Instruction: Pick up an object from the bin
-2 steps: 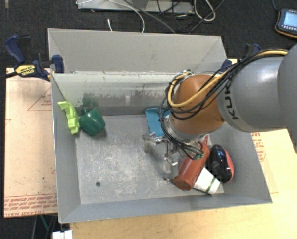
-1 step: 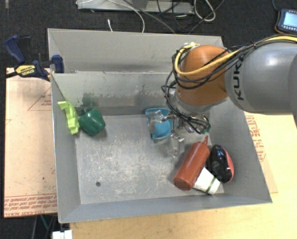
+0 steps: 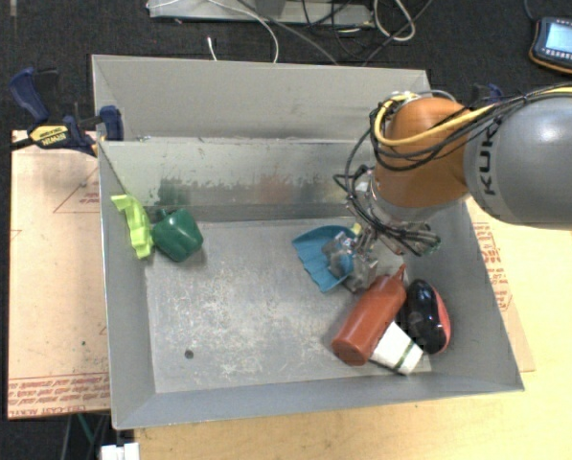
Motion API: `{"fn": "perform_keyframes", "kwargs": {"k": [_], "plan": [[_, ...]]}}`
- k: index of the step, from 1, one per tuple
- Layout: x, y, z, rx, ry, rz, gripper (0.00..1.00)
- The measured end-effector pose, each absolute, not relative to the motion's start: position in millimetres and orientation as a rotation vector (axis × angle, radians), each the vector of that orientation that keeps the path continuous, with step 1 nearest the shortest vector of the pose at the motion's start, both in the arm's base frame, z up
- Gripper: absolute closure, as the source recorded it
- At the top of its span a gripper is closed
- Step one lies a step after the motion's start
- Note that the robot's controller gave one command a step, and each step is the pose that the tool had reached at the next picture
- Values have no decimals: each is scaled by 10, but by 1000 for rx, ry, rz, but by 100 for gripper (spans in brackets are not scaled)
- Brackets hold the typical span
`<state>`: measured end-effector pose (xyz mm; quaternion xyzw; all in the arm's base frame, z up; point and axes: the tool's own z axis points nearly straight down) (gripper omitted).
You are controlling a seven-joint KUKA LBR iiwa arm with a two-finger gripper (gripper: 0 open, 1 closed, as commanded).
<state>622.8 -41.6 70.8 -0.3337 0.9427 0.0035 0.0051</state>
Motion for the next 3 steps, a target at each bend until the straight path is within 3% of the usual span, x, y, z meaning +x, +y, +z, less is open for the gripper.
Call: {"fn": "perform_keyframes", "kwargs": {"k": [3], "plan": [[6234, -404, 797, -1035, 2950, 15, 100]]}}
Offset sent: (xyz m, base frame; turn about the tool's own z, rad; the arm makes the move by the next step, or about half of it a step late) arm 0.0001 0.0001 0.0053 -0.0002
